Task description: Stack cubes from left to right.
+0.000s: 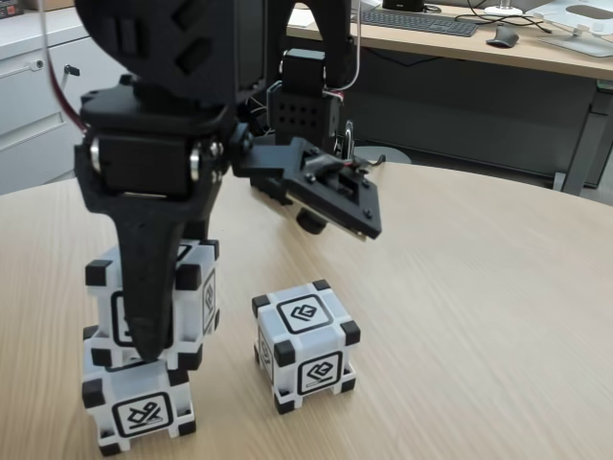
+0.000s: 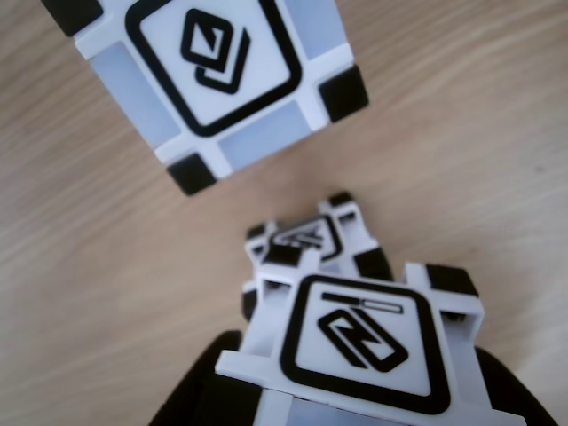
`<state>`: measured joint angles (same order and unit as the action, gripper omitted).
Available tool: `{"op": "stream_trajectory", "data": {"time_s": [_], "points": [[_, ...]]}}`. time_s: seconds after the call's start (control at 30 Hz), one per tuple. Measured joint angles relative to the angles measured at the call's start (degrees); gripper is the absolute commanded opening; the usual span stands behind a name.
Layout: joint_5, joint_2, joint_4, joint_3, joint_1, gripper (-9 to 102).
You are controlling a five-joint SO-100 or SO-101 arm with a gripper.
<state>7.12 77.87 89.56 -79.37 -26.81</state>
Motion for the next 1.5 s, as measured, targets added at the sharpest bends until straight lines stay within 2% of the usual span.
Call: {"op": "stream_trajectory", "data": {"time_s": [1.5], "points": [[6.33, 3.69, 1.05, -0.44, -3.78, 2]]}}
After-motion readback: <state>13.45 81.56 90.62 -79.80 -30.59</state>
